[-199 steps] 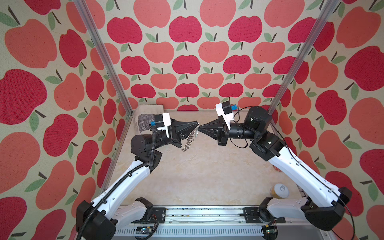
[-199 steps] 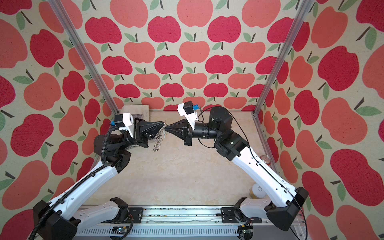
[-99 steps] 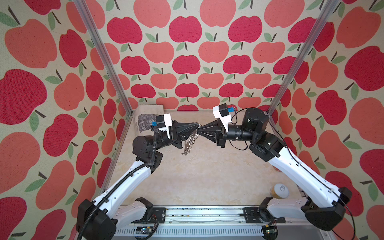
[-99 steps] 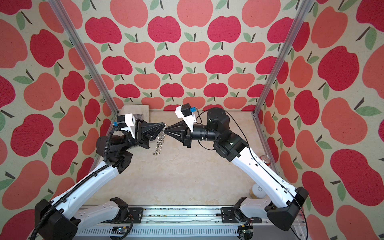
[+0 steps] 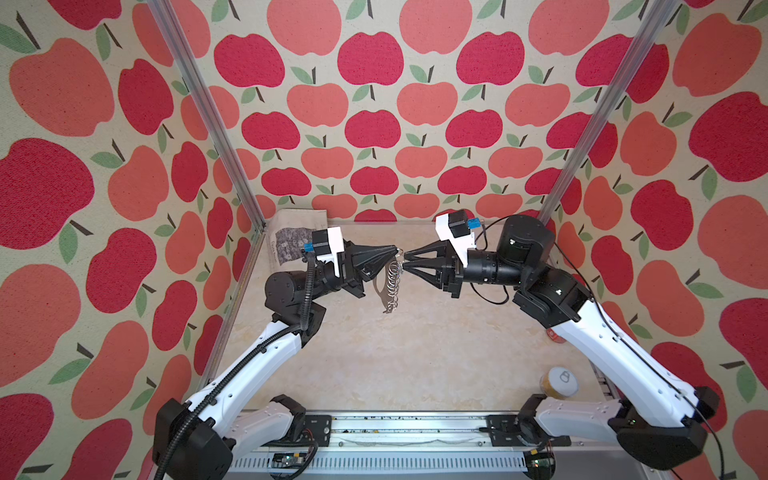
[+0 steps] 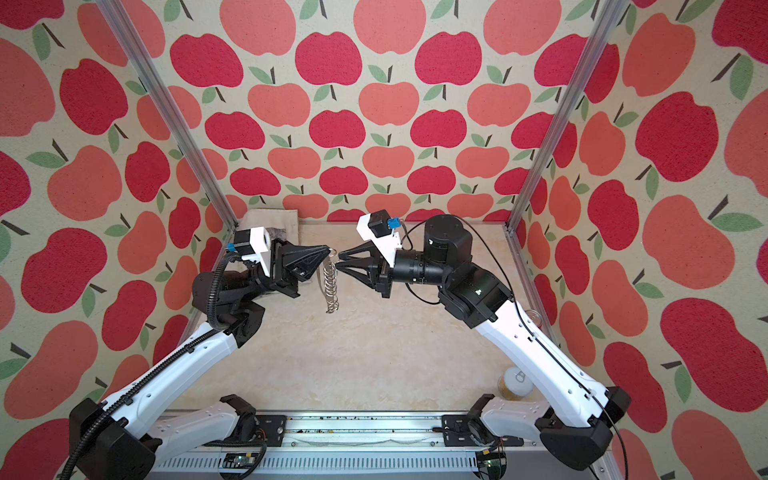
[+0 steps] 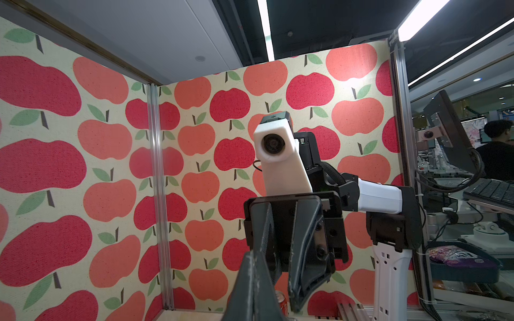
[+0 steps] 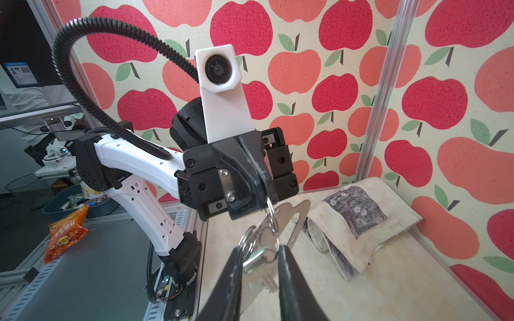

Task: Attach keys to a key ring
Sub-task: Insert the key into the keyring.

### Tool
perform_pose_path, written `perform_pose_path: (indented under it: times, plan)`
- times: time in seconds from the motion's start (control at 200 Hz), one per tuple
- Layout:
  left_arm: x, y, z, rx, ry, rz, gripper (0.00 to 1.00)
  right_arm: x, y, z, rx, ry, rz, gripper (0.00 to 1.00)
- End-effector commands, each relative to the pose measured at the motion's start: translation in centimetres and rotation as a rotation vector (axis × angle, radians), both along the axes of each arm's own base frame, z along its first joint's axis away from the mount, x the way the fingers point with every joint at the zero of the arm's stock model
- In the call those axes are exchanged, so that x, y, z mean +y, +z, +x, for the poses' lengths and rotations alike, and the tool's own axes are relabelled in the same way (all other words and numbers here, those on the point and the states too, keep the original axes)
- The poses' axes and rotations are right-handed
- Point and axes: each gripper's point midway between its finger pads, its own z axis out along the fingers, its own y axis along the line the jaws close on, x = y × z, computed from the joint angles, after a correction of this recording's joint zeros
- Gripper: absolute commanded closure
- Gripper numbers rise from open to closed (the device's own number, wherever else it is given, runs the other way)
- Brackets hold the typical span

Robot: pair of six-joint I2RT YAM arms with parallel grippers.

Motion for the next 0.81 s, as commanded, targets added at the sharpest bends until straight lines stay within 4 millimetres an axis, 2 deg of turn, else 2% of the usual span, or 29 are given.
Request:
perform_pose_path:
  times: [0.0,0.3,0.8]
  plan:
    - [0.6,1.0,-0.9,-0.033,-0.013,-0.023,1.0,-0.8,1.7,-0.2,-0.059,-0.025,0.041,0.74]
    - [0.4,1.1,-1.0,-0.031,-0.034,-0.023,1.0,-0.4,2.1,0.3,-0.06,-0.019,0.067,0.75]
    - [0.4,1.1,-1.2,-0.033,-0.045,-0.021,1.0,0.3,1.5,0.8,-0.038,-0.005,0.059,0.81]
